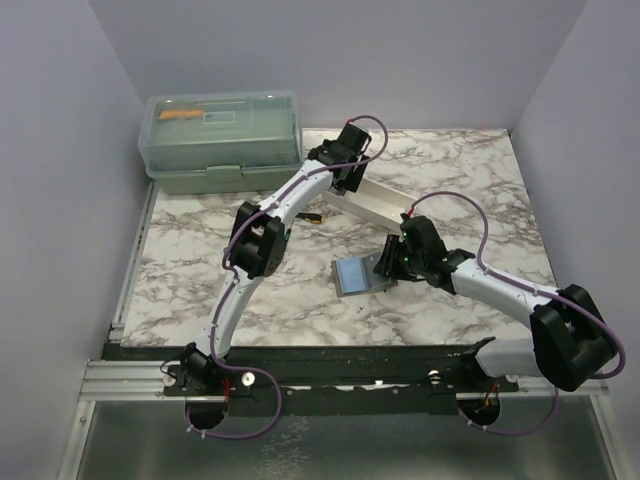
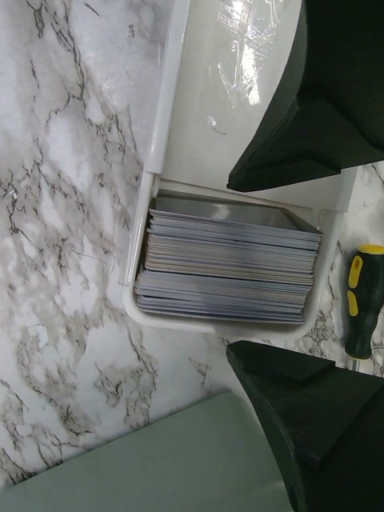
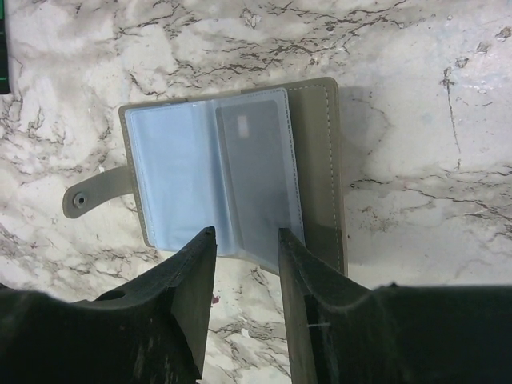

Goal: Put the credit cards into the card holder
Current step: Pick up the credit card from the storage box.

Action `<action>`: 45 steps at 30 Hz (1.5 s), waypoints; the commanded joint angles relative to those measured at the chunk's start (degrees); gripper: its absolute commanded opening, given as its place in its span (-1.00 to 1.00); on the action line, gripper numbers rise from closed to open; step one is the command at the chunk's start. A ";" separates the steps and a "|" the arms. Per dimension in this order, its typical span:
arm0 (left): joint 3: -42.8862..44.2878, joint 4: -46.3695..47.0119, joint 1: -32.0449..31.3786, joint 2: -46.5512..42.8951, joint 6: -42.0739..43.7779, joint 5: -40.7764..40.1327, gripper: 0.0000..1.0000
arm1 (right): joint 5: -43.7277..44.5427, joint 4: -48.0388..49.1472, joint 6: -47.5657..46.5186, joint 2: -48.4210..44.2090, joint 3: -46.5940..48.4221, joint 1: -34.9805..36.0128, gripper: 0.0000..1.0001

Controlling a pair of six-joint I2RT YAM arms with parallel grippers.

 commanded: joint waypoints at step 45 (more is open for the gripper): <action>1.92 -1.42 -3.95 -0.04 3.62 -11.69 -0.70 | -2.16 -0.77 0.37 -1.15 -0.50 -0.19 -0.20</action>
